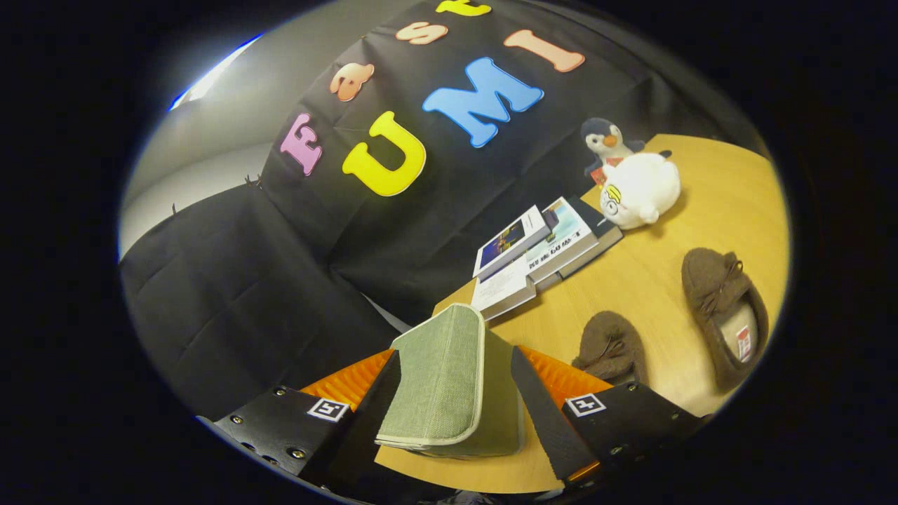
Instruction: Open the storage box then place both shoes into the box .Put the left shoe in first, then the right shoe, with the right side of both shoes facing outward in a uniform manner.
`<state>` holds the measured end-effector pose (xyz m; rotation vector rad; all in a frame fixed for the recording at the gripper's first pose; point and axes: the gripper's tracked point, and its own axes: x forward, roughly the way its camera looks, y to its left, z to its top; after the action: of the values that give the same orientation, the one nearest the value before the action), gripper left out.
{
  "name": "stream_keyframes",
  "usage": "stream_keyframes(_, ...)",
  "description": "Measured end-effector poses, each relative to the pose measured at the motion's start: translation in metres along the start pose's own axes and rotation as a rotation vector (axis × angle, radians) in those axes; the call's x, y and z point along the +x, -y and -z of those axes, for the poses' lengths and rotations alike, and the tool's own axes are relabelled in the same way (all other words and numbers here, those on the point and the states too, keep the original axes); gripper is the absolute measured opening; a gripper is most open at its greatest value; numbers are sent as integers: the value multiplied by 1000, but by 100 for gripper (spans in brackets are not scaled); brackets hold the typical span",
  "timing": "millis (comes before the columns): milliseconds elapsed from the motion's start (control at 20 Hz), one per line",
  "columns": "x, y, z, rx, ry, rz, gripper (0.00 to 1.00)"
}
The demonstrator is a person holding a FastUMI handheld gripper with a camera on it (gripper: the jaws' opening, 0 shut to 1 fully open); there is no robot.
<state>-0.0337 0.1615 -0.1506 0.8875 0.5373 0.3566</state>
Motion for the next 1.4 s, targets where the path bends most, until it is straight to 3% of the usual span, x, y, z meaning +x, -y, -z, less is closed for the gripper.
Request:
stream_keyframes(750, 34, 17, 69, 585, -154, -127, 96)
stream_keyframes(1000, 44, 8, 83, 712, -188, -185, 93)
stream_keyframes(1150, 47, 4, 87, 727, -202, -205, 92)
stream_keyframes(1200, 54, 8, 90, 729, -200, -190, 87)
stream_keyframes(1250, 53, 14, 87, 740, -201, -177, 60)
stream_keyframes(1300, 52, 12, 87, 764, -208, -189, 52)
stream_keyframes(1400, 49, 10, 89, 791, -222, -210, 48)
